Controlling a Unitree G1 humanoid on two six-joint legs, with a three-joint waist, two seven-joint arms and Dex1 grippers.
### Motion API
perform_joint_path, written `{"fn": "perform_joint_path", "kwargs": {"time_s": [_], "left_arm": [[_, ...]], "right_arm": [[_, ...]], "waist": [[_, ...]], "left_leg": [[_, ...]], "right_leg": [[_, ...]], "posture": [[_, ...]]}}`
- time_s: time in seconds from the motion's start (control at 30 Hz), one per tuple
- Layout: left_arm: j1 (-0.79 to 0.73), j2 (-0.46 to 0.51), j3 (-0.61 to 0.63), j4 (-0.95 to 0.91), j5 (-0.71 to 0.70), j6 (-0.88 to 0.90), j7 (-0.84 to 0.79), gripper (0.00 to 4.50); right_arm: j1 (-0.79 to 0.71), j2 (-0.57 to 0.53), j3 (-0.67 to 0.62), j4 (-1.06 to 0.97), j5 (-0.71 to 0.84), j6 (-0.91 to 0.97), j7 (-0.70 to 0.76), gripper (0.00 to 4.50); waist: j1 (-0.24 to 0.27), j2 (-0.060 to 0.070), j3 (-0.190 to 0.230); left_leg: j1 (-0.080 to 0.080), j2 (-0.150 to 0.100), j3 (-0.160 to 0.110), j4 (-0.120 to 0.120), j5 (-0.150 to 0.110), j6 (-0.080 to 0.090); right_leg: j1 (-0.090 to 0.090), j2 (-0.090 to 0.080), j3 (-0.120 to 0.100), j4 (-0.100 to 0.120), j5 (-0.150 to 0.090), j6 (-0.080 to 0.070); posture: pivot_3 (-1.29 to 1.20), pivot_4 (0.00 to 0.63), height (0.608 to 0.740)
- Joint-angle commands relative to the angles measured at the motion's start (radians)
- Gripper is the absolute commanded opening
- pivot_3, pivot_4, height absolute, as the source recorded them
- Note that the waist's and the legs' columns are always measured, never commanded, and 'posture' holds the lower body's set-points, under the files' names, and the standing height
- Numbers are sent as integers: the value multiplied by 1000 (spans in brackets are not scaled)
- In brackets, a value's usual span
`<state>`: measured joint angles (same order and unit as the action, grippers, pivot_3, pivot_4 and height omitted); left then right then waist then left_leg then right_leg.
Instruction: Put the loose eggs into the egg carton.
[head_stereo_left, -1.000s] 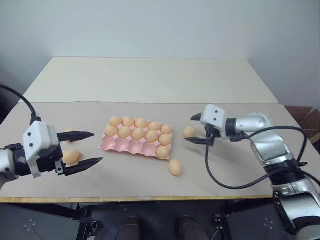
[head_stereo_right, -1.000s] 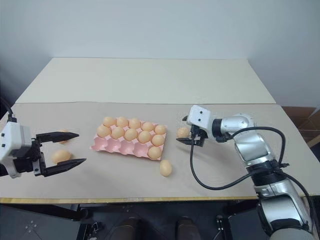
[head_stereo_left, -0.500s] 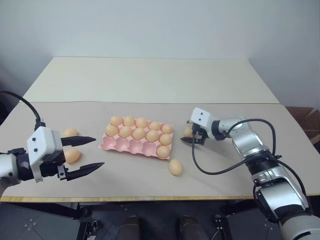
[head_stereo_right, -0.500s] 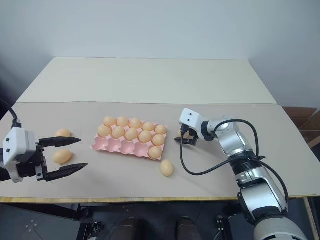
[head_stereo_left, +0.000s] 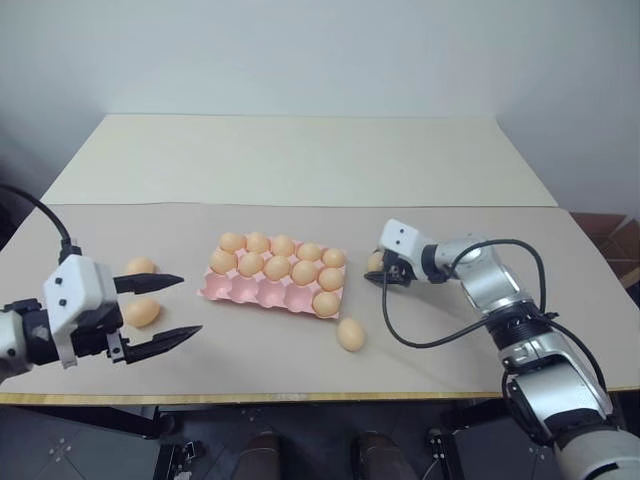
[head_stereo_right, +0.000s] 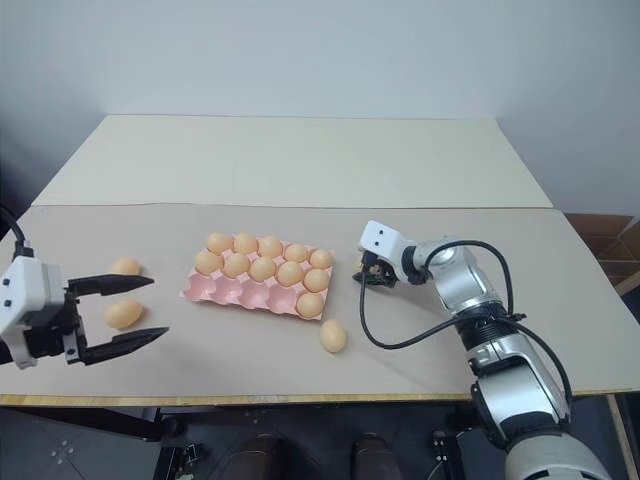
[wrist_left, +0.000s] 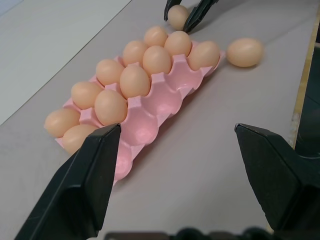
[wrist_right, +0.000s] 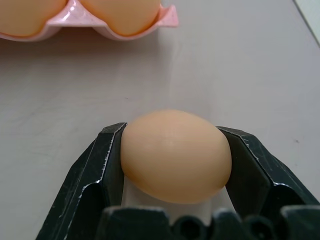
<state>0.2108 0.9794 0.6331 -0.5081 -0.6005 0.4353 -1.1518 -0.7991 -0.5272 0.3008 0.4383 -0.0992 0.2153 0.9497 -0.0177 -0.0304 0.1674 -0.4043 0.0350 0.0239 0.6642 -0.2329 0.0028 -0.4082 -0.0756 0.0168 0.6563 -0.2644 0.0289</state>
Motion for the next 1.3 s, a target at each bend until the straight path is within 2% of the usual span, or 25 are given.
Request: {"fn": "perform_joint_path", "kwargs": {"time_s": [0.03,0.27,0.4,0.57,0.93,1.1,1.13,1.3], "left_arm": [[36,15,59,18,32,-19,-21,3956],[98,14,107,73,75,-51,-58,3956],[93,15,101,82,80,-56,-61,3956],[82,18,88,81,77,-54,-61,3956],[85,16,95,72,74,-44,-65,3956],[91,11,103,66,72,-42,-65,3956],[91,12,101,66,73,-43,-64,3956],[86,11,93,66,72,-45,-59,3956]], "right_arm": [[1,-20,-48,-163,21,12,-5,2645],[29,28,-60,-555,108,209,1,2645],[65,83,-21,-658,132,273,-27,2645],[118,151,54,-657,103,245,-77,2645],[117,205,105,-566,77,128,-105,2645],[120,214,128,-545,69,81,-101,4289],[119,214,131,-537,67,77,-100,4493],[124,199,134,-539,59,64,-92,4493]], "waist": [[-1,0,0],[-2,0,0],[1,0,0],[2,0,0],[0,0,0],[0,0,0],[0,0,0],[0,0,0]], "left_leg": [[0,0,0,0,0,0],[-1,1,0,-2,0,0],[0,0,0,-2,0,0],[0,0,0,-2,0,0],[0,0,1,-2,0,0],[0,0,0,-2,0,0],[0,0,0,-2,0,0],[0,0,0,-2,0,0]], "right_leg": [[0,0,0,0,0,0],[-3,1,1,1,0,0],[-2,0,1,1,0,0],[-2,-1,0,0,0,0],[-2,0,0,1,0,0],[-2,0,0,1,0,0],[-2,0,0,1,0,0],[-2,0,0,1,0,0]], "posture": [[0,150,740],[0,150,740],[0,150,740],[0,150,740],[0,150,740],[0,150,740],[0,150,740],[0,150,740]]}}
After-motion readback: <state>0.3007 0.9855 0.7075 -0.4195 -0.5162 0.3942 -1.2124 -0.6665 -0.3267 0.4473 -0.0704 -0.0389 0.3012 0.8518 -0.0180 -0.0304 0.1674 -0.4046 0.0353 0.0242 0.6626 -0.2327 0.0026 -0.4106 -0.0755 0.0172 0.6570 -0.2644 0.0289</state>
